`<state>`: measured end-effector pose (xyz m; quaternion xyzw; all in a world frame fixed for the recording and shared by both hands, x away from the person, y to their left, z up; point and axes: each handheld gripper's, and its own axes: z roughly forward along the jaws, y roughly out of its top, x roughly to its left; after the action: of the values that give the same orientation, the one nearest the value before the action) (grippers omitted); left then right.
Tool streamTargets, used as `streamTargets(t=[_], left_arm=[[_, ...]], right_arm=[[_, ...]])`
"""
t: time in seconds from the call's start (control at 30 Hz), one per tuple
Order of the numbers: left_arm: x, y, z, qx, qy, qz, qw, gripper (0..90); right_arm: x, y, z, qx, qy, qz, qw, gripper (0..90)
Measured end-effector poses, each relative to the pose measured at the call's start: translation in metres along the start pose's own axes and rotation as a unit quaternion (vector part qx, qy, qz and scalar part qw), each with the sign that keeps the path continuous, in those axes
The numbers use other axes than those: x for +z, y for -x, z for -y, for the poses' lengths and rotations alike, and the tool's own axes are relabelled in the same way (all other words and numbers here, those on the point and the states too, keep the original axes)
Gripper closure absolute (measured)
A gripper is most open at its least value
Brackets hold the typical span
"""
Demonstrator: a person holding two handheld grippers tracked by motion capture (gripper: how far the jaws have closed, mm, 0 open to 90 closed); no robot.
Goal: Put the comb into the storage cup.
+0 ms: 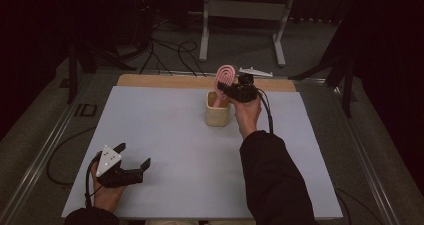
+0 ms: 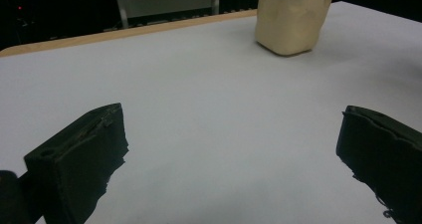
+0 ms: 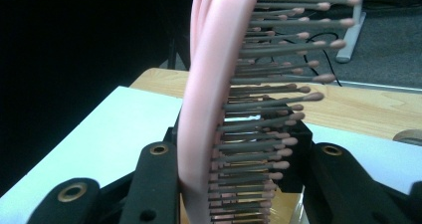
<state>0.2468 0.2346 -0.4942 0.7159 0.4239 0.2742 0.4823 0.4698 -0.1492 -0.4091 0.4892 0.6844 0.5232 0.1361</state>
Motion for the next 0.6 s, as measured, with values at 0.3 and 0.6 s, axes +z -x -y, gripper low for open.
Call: streamTargets(t=[0.3, 0.6], left_arm=[[-0.0002, 0.0, 0.0001, -0.001, 0.001, 0.0, 1.0, 0.2], [-0.0007, -0.0001, 0.0005, -0.001, 0.001, 0.0, 1.0, 0.2]], right_arm=[[0.0038, 0.0006, 0.002, 0.002, -0.005, 0.0, 1.0, 62.6], [0.0071, 0.0047, 0.0051, 0.008, -0.012, 0.002, 0.9999, 62.6]])
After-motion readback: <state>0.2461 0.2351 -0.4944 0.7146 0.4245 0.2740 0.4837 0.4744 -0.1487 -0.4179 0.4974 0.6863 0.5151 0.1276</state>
